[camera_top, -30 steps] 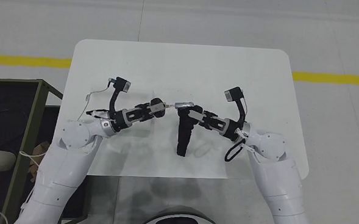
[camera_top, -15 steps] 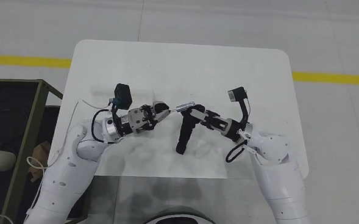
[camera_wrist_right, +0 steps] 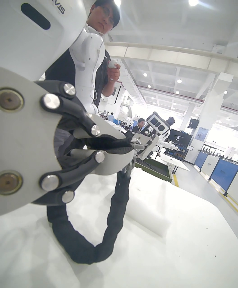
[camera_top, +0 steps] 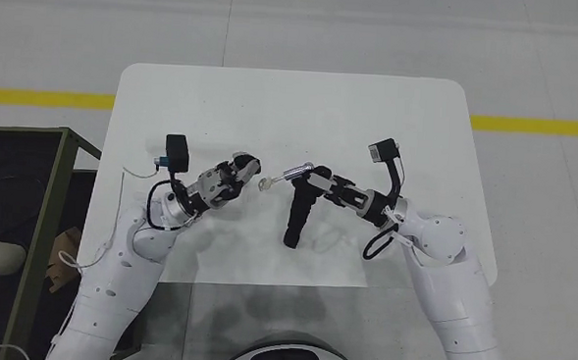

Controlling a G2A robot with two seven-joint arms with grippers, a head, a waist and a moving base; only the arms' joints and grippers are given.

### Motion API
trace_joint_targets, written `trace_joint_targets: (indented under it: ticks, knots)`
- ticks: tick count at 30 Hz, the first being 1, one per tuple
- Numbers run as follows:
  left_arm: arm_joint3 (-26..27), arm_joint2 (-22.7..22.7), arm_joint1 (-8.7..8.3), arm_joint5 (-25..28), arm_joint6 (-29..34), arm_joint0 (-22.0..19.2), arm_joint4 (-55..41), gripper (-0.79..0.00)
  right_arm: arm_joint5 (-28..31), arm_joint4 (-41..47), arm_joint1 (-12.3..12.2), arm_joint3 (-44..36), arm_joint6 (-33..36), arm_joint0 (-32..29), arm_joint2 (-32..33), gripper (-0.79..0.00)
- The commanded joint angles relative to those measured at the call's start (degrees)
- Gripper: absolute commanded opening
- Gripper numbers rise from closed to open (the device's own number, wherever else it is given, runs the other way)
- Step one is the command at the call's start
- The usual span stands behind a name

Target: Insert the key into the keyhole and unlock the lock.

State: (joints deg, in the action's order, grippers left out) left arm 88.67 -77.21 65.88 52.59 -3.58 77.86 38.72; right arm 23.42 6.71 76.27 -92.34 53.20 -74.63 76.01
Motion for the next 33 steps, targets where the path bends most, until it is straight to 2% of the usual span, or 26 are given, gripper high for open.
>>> trace_joint_targets:
  ticks: [1,3,4,5,6,7,9,11,14,19,24,26,29,33]
  knots:
    - [-0.99,1.32,0.0,-0.49,3.83,0.54,-12.17,-0.785,0.61,0.39,-0.14,-0.08,-0.39,-0.09,0.29,-0.785]
    - [-1.26,2.84,-0.22,-2.05,10.1,0.32,-25.12,-0.785,1.22,0.6,-0.24,-0.04,-0.54,-0.08,0.35,-0.785]
    - [-1.24,3.73,-0.48,-4.34,15.39,0.18,-33.22,-0.785,1.45,0.64,-0.3,0.01,-0.67,-0.09,0.33,-0.785]
    - [-0.36,4.65,-0.88,-8.2,23.61,-0.19,-44.79,-0.785,1.64,0.63,-0.37,0.06,-0.79,-0.1,0.25,-0.785]
    - [-0.02,4.51,-1.13,-9.87,27.47,-0.41,-49.76,-0.785,1.68,0.64,-0.41,0.06,-0.85,-0.12,0.21,-0.785]
    - [-0.11,3.89,-1.67,-13.29,35.11,-0.57,-56.77,-0.714,1.75,0.69,-0.48,0.04,-0.95,-0.14,0.11,-0.785]
    - [-0.49,2.63,-2.14,-16.07,41.84,-0.78,-63.1,-0.505,1.94,0.72,-0.56,0.05,-1.07,-0.13,-0.03,-0.785]
    - [-1.66,1.31,-2.47,-17.11,46.01,-0.85,-65.32,-0.471,2.03,0.77,-0.66,0.07,-1.26,-0.13,-0.14,-0.785]
    - [-2.34,1.01,-2.55,-16.76,49.41,-0.59,-66.15,-0.499,2.22,0.76,-0.82,0.08,-1.56,-0.07,-0.32,-0.785]
    - [-2.13,1.9,-2.51,-15.99,54.19,-0.21,-65.84,-0.486,2.11,0.91,-1.08,0.27,-1.59,0.1,-0.61,-0.785]
    - [-2.56,2.84,-2.25,-15.9,55.04,-0.57,-65.51,-0.539,1.9,0.82,-1.26,0.29,-1.79,0.28,-1.26,-0.785]
    - [-2.66,3.11,-2.12,-16.01,55.33,-0.81,-65.86,-0.585,1.76,0.63,-1.36,0.21,-1.9,0.45,-1.51,-0.785]
    - [-2.57,3.36,-1.99,-15.97,55.58,-0.94,-66.06,-0.77,1.66,0.45,-1.45,0.15,-2.16,0.5,-1.83,-0.785]
    - [-2.33,3.62,-1.82,-15.99,55.89,-0.96,-66.04,-0.785,1.58,-0.44,-1.57,0.04,-2.71,0.59,-2.43,-0.785]
